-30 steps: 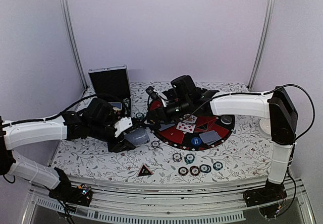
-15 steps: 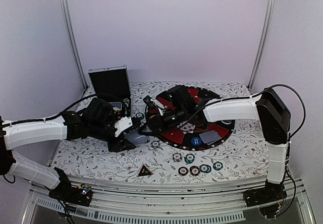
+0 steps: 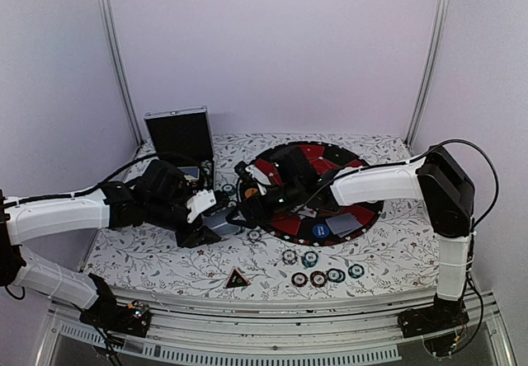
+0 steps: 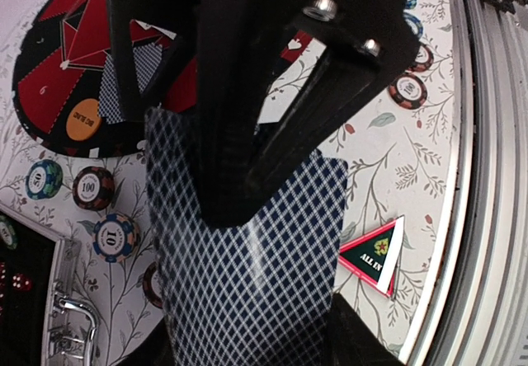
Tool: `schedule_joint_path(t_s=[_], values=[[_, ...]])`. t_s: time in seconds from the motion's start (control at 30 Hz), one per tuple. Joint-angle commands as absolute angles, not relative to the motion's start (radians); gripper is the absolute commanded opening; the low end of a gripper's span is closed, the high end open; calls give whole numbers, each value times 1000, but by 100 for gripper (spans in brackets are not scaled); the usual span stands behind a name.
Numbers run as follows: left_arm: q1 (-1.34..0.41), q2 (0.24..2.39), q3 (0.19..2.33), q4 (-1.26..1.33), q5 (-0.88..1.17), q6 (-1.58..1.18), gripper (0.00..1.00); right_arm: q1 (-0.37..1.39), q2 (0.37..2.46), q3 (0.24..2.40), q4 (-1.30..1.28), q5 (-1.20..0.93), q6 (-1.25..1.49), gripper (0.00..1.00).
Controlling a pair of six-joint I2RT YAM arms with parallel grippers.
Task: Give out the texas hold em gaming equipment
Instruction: Pick up the poker card from the face-down deck piles.
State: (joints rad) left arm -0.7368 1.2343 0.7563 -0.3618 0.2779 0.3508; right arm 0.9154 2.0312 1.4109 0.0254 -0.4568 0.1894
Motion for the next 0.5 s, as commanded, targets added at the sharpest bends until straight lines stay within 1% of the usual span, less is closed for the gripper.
schedule_joint_path(t_s=[0.0, 0.27, 0.47], values=[[-727, 1208, 770, -330, 298, 353, 47, 913, 1969, 1381, -14, -364, 154, 99], [-727, 1212, 770, -330, 304, 354, 47, 913, 1935, 1377, -49, -336, 134, 99], [-727, 1213, 770, -330, 305, 353, 47, 914, 1942, 1411, -80, -395, 121, 99]])
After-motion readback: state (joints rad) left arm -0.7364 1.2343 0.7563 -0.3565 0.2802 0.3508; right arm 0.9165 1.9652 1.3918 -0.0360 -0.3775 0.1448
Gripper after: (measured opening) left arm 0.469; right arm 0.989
